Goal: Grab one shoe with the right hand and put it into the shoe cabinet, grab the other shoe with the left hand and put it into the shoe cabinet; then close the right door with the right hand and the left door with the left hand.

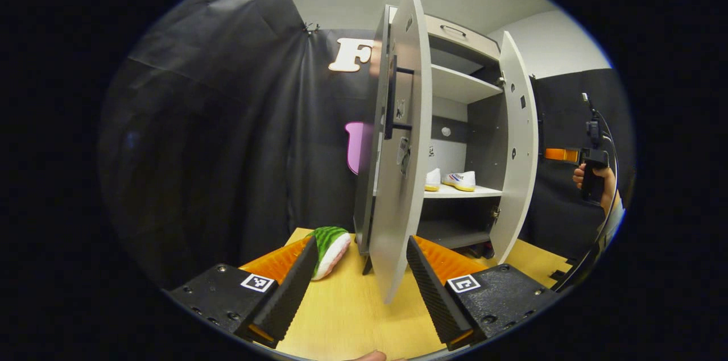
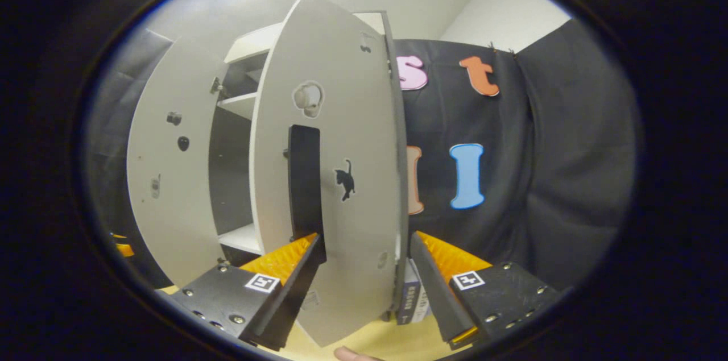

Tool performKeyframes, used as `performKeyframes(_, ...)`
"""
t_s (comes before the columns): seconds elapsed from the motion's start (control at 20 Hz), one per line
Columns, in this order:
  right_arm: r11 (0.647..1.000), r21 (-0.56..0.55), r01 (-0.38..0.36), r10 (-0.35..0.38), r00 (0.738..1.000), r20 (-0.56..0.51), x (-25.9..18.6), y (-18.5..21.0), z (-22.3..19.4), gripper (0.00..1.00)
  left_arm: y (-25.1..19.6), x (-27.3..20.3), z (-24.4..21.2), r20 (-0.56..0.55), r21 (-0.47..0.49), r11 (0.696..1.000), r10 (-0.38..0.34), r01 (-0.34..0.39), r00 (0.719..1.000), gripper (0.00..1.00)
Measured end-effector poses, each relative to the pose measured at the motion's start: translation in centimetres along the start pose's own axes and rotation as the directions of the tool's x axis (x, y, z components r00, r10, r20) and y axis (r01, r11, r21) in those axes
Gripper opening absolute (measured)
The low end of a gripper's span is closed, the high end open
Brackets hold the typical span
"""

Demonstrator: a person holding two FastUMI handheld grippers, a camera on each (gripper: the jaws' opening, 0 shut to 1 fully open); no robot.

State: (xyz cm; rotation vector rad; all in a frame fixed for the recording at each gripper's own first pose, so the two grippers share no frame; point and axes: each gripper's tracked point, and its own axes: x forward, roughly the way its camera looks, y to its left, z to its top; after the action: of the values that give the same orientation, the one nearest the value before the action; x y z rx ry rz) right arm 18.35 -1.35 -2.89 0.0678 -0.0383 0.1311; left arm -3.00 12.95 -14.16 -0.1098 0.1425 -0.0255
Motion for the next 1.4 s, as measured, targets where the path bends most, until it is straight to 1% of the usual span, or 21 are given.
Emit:
performKeyframes(0.15,0.999,0.044,0.012,-0.011,1.000,-0.006,-0.4,-0.7,-1.4,0.95,1.5,0.2,1.1,0.013,0.026,0.999,0.036,-0.036,0.999,0.95)
performKeyframes(0.25,0.998,0.056,0.001,-0.001,1.000,-0.005,-0.8,-0.6,-2.0,0.95,1.9,0.5,1.8,0.017,0.027,0.999,0.043,-0.044,0.999,0.95)
performKeyframes(0.3,0.998,0.057,0.003,-0.003,1.000,-0.006,-1.1,-0.8,-2.4,0.95,2.0,0.8,2.2,0.021,0.028,0.999,0.042,-0.042,0.999,0.99)
performKeyframes(0.35,0.998,0.056,0.010,-0.010,1.000,-0.006,-1.5,-1.2,-2.7,0.95,2.1,1.1,2.7,0.027,0.030,0.999,0.043,-0.044,0.999,0.95)
performKeyframes(0.4,0.998,0.055,0.010,-0.010,1.000,-0.003,-1.8,-1.4,-3.0,0.93,2.4,1.5,2.9,0.031,0.034,0.998,0.051,-0.052,0.998,0.94)
performKeyframes(0.45,0.999,0.052,0.001,-0.001,1.000,-0.002,-2.3,-1.2,-3.3,0.95,2.8,1.9,3.3,0.029,0.039,0.997,0.065,-0.066,0.997,0.95)
performKeyframes(0.55,0.997,0.059,-0.056,0.056,0.998,-0.003,-3.5,-0.1,-4.2,0.96,3.3,2.5,3.3,0.017,0.051,0.995,0.085,-0.085,0.996,0.95)
performKeyframes(0.6,0.996,0.059,-0.073,0.073,0.997,-0.006,-4.0,0.3,-4.6,0.95,3.4,3.0,3.7,0.016,0.055,0.995,0.087,-0.088,0.996,0.99)
performKeyframes(0.65,0.995,0.056,-0.085,0.085,0.996,-0.005,-4.5,0.4,-4.9,0.95,3.5,3.5,4.0,0.009,0.058,0.994,0.090,-0.091,0.996,0.90)
performKeyframes(0.7,0.995,0.047,-0.092,0.092,0.996,-0.004,-4.9,0.6,-5.2,0.96,3.8,4.2,4.4,0.007,0.057,0.994,0.098,-0.098,0.995,0.94)
performKeyframes(0.75,0.995,0.034,-0.098,0.098,0.995,-0.008,-5.5,0.8,-5.7,0.96,4.1,4.9,5.0,0.008,0.052,0.993,0.106,-0.106,0.994,0.91)
performKeyframes(0.85,0.996,-0.003,-0.092,0.092,0.996,-0.013,-6.6,1.4,-6.6,0.96,4.5,6.2,5.8,-0.003,0.039,0.992,0.120,-0.120,0.993,0.90)
performKeyframes(0.9,0.995,-0.043,-0.090,0.090,0.996,0.001,-7.3,1.6,-6.6,0.92,4.8,6.9,6.1,-0.016,0.039,0.991,0.125,-0.125,0.992,0.90)
performKeyframes(0.95,0.993,-0.068,-0.098,0.098,0.995,0.005,-8.0,2.4,-6.7,0.92,4.9,7.5,6.7,-0.023,0.042,0.991,0.127,-0.126,0.992,0.91)
performKeyframes(1.0,0.991,-0.072,-0.111,0.111,0.994,-0.011,-8.7,3.1,-7.2,0.95,5.2,8.2,7.2,-0.026,0.038,0.991,0.131,-0.130,0.991,0.91)
performKeyframes(1.1,0.991,-0.036,-0.132,0.131,0.991,-0.037,-10.4,4.2,-8.2,0.94,5.8,9.2,8.3,-0.032,0.023,0.990,0.143,-0.142,0.989,0.91)
performKeyframes(1.15,0.990,-0.020,-0.142,0.141,0.989,-0.051,-10.9,4.7,-8.7,0.94,6.2,9.7,9.0,-0.029,0.015,0.988,0.151,-0.151,0.988,0.95)
performKeyframes(1.2,0.990,-0.013,-0.142,0.141,0.988,-0.062,-11.4,5.1,-9.1,0.95,6.4,10.2,9.7,-0.024,0.008,0.988,0.154,-0.153,0.988,0.91)
performKeyframes(1.3,0.992,-0.011,-0.129,0.128,0.989,-0.076,-12.3,5.2,-9.8,0.95,6.4,10.7,11.0,-0.008,-0.006,0.990,0.143,-0.143,0.990,0.91)
performKeyframes(1.35,0.992,-0.003,-0.122,0.122,0.989,-0.081,-12.8,5.2,-10.2,0.95,6.3,10.8,11.4,-0.005,-0.012,0.991,0.136,-0.136,0.991,0.94)
performKeyframes(1.4,0.992,0.015,-0.123,0.124,0.989,-0.085,-13.2,5.4,-10.5,0.95,6.4,11.0,11.8,-0.007,-0.016,0.991,0.131,-0.131,0.991,0.90)
